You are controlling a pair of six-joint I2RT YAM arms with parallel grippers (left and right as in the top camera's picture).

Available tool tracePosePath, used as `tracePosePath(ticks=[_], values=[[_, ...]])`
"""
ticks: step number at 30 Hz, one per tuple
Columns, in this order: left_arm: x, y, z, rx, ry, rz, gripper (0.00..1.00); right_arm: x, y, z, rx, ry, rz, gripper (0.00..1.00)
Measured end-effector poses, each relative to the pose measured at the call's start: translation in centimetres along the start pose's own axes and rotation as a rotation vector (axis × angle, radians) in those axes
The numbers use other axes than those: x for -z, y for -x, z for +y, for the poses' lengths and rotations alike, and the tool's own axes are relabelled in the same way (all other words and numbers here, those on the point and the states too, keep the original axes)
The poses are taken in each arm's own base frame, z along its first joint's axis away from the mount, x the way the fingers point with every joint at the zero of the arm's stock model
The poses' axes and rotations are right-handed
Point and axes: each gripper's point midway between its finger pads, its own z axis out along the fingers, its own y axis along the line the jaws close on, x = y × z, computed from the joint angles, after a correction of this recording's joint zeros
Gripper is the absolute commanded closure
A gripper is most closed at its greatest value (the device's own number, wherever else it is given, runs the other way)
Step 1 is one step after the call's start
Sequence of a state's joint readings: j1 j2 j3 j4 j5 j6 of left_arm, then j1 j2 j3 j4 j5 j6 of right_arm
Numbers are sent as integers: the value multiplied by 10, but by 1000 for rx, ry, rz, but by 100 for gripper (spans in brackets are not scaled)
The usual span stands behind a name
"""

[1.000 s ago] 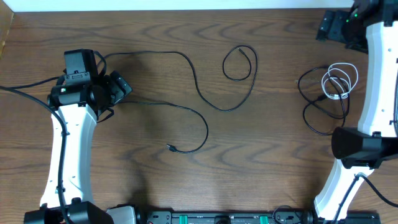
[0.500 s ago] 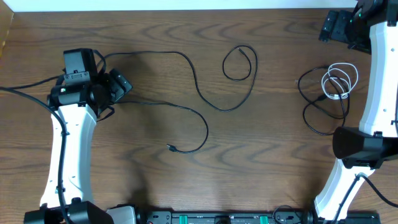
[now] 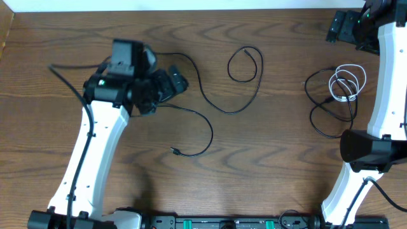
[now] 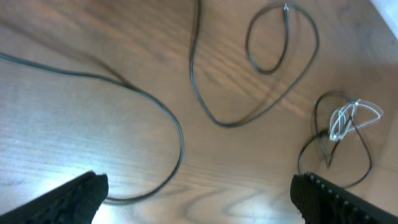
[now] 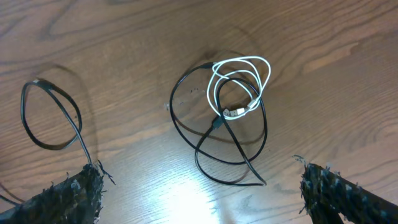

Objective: Untangle cables
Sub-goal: 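Reach the left gripper to the black cable loop and grasp it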

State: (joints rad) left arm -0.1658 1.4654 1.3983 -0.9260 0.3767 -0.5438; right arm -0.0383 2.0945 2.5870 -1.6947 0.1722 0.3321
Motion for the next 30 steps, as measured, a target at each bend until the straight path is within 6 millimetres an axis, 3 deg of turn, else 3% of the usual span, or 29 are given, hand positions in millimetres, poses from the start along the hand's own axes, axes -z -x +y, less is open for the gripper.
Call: tracePosePath(ticks=[6, 9, 20, 29, 30], values=[[45, 18, -54, -151, 119, -30, 1, 0, 0, 0, 0, 1, 0, 1], [40, 30, -64, -198, 179, -16, 1, 0, 0, 0, 0, 1, 0, 1], [-99, 50, -33, -229, 361, 139, 1, 0, 0, 0, 0, 1, 0, 1], [-177, 64, -20, -217, 366, 134, 0, 0, 0, 0, 1, 1, 0, 1], [-183, 64, -18, -215, 368, 136, 4, 0, 0, 0, 0, 1, 0, 1]])
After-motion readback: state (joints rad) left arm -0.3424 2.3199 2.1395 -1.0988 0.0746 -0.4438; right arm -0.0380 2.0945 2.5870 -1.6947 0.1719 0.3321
